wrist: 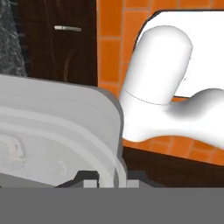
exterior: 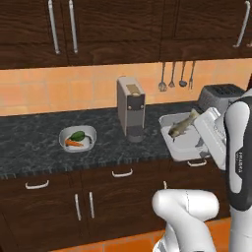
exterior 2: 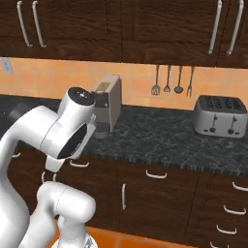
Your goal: Take the meat container that has the fish and place it on the second highest rack of the freezer. Then take the vegetable container that has the carrot and avocado and place it on the highest rack of the freezer.
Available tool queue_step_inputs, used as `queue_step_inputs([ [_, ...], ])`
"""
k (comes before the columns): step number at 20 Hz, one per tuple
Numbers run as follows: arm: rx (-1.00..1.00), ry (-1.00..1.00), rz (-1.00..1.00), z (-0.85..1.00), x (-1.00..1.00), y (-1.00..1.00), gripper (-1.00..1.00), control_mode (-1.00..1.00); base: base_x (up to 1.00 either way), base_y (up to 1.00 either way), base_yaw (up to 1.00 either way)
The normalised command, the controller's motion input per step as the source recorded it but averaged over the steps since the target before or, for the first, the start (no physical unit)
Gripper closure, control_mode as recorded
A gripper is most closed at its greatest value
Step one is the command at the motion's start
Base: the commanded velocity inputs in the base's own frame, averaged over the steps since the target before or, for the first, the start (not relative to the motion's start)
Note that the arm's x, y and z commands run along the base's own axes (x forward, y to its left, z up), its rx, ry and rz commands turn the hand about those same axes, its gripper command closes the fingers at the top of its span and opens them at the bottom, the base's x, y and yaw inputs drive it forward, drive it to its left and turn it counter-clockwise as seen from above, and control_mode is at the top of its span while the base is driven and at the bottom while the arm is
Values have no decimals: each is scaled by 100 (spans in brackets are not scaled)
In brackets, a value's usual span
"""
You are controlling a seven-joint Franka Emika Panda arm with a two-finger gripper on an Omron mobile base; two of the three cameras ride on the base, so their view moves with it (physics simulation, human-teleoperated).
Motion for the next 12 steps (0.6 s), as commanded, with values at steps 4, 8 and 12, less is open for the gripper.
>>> queue_step_inputs([
  [4, 0, 0, 0, 0, 0, 0, 100, 100, -26, -14, -53],
  [8, 0, 0, 0, 0, 0, 0, 100, 100, -1, 0, -93],
  [12, 0, 0, 0, 0, 0, 0, 100, 100, 0, 0, -97],
])
